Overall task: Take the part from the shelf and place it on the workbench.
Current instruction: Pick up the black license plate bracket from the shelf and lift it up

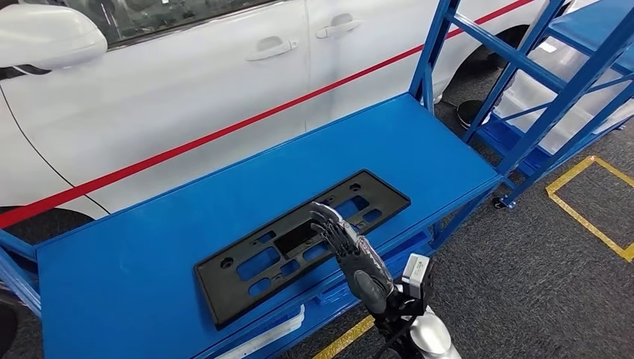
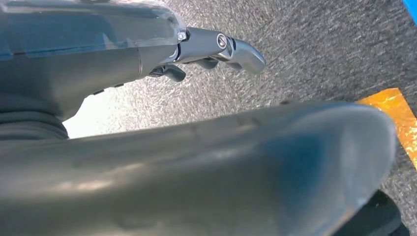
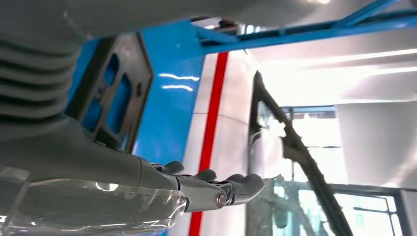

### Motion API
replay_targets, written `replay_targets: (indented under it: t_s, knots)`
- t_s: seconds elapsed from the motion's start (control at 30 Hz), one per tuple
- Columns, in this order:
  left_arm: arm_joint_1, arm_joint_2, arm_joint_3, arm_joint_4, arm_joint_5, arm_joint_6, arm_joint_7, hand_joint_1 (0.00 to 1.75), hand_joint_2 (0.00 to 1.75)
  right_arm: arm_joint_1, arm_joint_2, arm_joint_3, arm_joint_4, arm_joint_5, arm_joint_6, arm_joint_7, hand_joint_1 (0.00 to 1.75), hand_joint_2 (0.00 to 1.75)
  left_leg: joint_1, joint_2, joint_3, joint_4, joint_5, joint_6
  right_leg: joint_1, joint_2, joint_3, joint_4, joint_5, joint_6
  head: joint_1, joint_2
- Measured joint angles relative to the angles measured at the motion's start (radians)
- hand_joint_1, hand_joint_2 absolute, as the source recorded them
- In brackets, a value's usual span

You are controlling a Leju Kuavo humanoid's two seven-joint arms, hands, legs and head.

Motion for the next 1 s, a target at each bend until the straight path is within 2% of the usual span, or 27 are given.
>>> replay_targets:
  t_s: [0.03, 0.07, 0.1, 0.13, 0.17, 0.27, 0.3, 0.37, 0.43, 0.47, 0.5, 0.53, 0.6, 0.67, 0.8, 0.83, 0.87, 0.93, 0.97, 1.0]
  knots:
    - [0.000, 0.000, 0.000, 0.000, -0.001, -0.002, -0.002, 0.00, 0.00, 0.000, -0.001, -0.001, 0.003, 0.004, -0.008, 0.004, 0.00, 1.75, 0.000, 0.000, 0.002, 0.000, -0.001, -0.002, -0.001, -0.002, 0.021, -0.046, 0.034, -0.002, 0.000, 0.000]
    - [-0.001, 0.000, 0.000, 0.000, -0.001, -0.005, -0.006, 0.00, 0.00, 0.000, -0.002, -0.001, 0.004, 0.009, -0.016, 0.009, 0.00, 1.75, 0.000, 0.000, 0.005, 0.000, -0.003, -0.004, -0.001, -0.004, 0.055, -0.118, 0.072, -0.005, 0.000, 0.000]
    - [-0.001, 0.000, 0.000, 0.000, -0.002, -0.008, -0.011, 0.00, 0.00, 0.000, -0.002, -0.001, 0.005, 0.016, -0.024, 0.015, 0.00, 1.75, -0.002, 0.000, 0.007, 0.000, -0.005, -0.007, 0.001, -0.006, 0.087, -0.184, 0.098, -0.009, 0.000, 0.000]
    - [-0.002, 0.000, 0.000, 0.000, -0.003, -0.010, -0.016, 0.00, 0.00, 0.002, -0.002, -0.001, 0.004, 0.024, -0.032, 0.022, 0.00, 1.75, -0.003, 0.000, 0.009, 0.000, -0.006, -0.012, 0.004, -0.008, 0.110, -0.233, 0.113, -0.014, 0.000, 0.000]
    - [-0.003, 0.000, 0.000, 0.000, -0.004, -0.011, -0.023, 0.00, 0.00, 0.006, -0.002, -0.001, 0.001, 0.034, -0.039, 0.031, 0.00, 1.75, -0.004, 0.000, 0.009, -0.001, -0.008, -0.018, 0.008, -0.008, 0.121, -0.259, 0.117, -0.019, 0.000, 0.000]
    - [-0.005, 0.001, 0.000, 0.000, 0.001, -0.008, -0.044, 0.00, 0.00, 0.030, -0.004, 0.000, -0.013, 0.069, -0.057, 0.054, 0.00, 1.75, -0.005, 0.000, 0.013, -0.002, -0.012, -0.036, 0.009, -0.007, 0.125, -0.269, 0.116, -0.035, -0.001, 0.000]
    - [-0.006, 0.003, 0.000, 0.000, 0.006, -0.006, -0.050, 0.00, 0.00, 0.037, -0.005, 0.002, -0.019, 0.078, -0.059, 0.058, 0.00, 1.75, -0.004, 0.000, 0.008, 0.013, -0.024, -0.040, 0.007, -0.007, 0.128, -0.274, 0.118, -0.042, -0.002, 0.000]
    - [-0.007, 0.006, 0.001, 0.000, 0.018, -0.004, -0.056, 0.00, 0.00, 0.043, -0.005, 0.008, -0.024, 0.090, -0.059, 0.065, 0.00, 1.75, -0.004, -0.002, -0.030, 0.102, -0.077, -0.044, 0.006, -0.007, 0.134, -0.281, 0.120, -0.054, -0.003, 0.000]
    - [-0.006, 0.008, 0.002, 0.000, 0.027, 0.001, -0.052, 0.00, 0.00, 0.045, -0.007, 0.014, -0.022, 0.100, -0.056, 0.070, 0.00, 1.75, -0.004, -0.002, -0.094, 0.232, -0.135, -0.044, 0.010, -0.007, 0.135, -0.281, 0.118, -0.060, -0.003, 0.000]
    - [-0.004, 0.008, 0.002, 0.000, 0.030, 0.004, -0.047, 0.00, 0.00, 0.045, -0.008, 0.017, -0.018, 0.104, -0.054, 0.070, 0.00, 1.75, -0.004, -0.002, -0.115, 0.273, -0.143, -0.044, 0.012, -0.007, 0.135, -0.279, 0.117, -0.062, -0.003, 0.000]
    - [-0.003, 0.008, 0.003, 0.000, 0.033, 0.006, -0.043, 0.00, 0.00, 0.044, -0.009, 0.019, -0.014, 0.108, -0.052, 0.069, 0.00, 1.75, -0.004, -0.002, -0.121, 0.279, -0.132, -0.044, 0.014, -0.006, 0.135, -0.278, 0.116, -0.062, -0.003, 0.000]
    - [-0.002, 0.008, 0.003, 0.000, 0.035, 0.007, -0.038, 0.00, 0.00, 0.042, -0.010, 0.021, -0.009, 0.114, -0.054, 0.068, 0.00, 1.75, -0.004, -0.002, -0.108, 0.247, -0.104, -0.043, 0.015, -0.005, 0.136, -0.276, 0.114, -0.062, -0.003, 0.000]
    - [-0.002, 0.008, 0.005, 0.000, 0.036, 0.008, -0.029, 0.00, 0.00, 0.034, -0.011, 0.027, -0.001, 0.138, -0.074, 0.067, 0.00, 1.75, -0.004, -0.002, -0.052, 0.122, -0.035, -0.037, 0.016, -0.003, 0.137, -0.269, 0.109, -0.058, -0.003, 0.000]
    - [-0.005, 0.007, 0.005, 0.000, 0.036, 0.006, -0.015, 0.00, 0.00, 0.025, -0.013, 0.031, 0.004, 0.192, -0.123, 0.064, 0.00, 1.75, -0.006, -0.004, -0.013, 0.032, -0.007, -0.028, 0.018, -0.002, 0.132, -0.259, 0.104, -0.050, -0.002, 0.000]
    - [-0.001, 0.002, 0.008, 0.000, 0.044, 0.007, -0.001, 0.00, 0.00, 0.012, -0.018, 0.041, 0.006, 0.305, -0.215, 0.053, 0.00, 1.75, -0.008, -0.004, -0.005, 0.009, -0.005, -0.008, 0.017, -0.002, 0.125, -0.248, 0.097, -0.029, -0.002, 0.000]
    - [-0.001, 0.000, 0.009, 0.000, 0.047, 0.009, -0.001, 0.00, 0.00, 0.007, -0.019, 0.044, 0.006, 0.331, -0.234, 0.050, 0.00, 1.75, -0.006, -0.003, -0.004, 0.005, -0.002, -0.003, 0.015, -0.002, 0.114, -0.223, 0.079, -0.024, -0.001, 0.000]
    - [-0.002, -0.003, 0.011, 0.000, 0.050, 0.010, -0.004, 0.00, 0.00, 0.002, -0.020, 0.048, 0.006, 0.356, -0.252, 0.048, 0.00, 1.75, -0.005, -0.002, -0.003, 0.003, 0.000, 0.000, 0.012, -0.003, 0.094, -0.177, 0.052, -0.018, 0.000, 0.000]
    - [-0.001, -0.007, 0.016, 0.000, 0.054, 0.014, -0.013, 0.00, 0.00, -0.004, -0.021, 0.058, 0.007, 0.400, -0.286, 0.040, 0.00, 1.75, -0.005, -0.002, -0.004, 0.003, 0.000, 0.003, 0.006, -0.003, 0.032, -0.047, -0.012, -0.008, 0.001, 0.000]
    - [0.000, -0.008, 0.019, 0.000, 0.054, 0.016, -0.018, 0.00, 0.00, -0.004, -0.021, 0.063, 0.008, 0.416, -0.299, 0.036, 0.00, 1.75, -0.005, -0.002, -0.004, 0.003, 0.000, 0.003, 0.004, -0.003, 0.007, 0.002, -0.027, -0.004, 0.001, 0.000]
    - [0.001, -0.009, 0.022, 0.000, 0.055, 0.018, -0.023, 0.00, 0.00, -0.003, -0.022, 0.068, 0.008, 0.430, -0.310, 0.033, 0.00, 1.75, -0.005, -0.002, -0.004, 0.003, 0.000, 0.003, 0.001, -0.004, -0.003, 0.019, -0.023, -0.002, 0.001, 0.000]
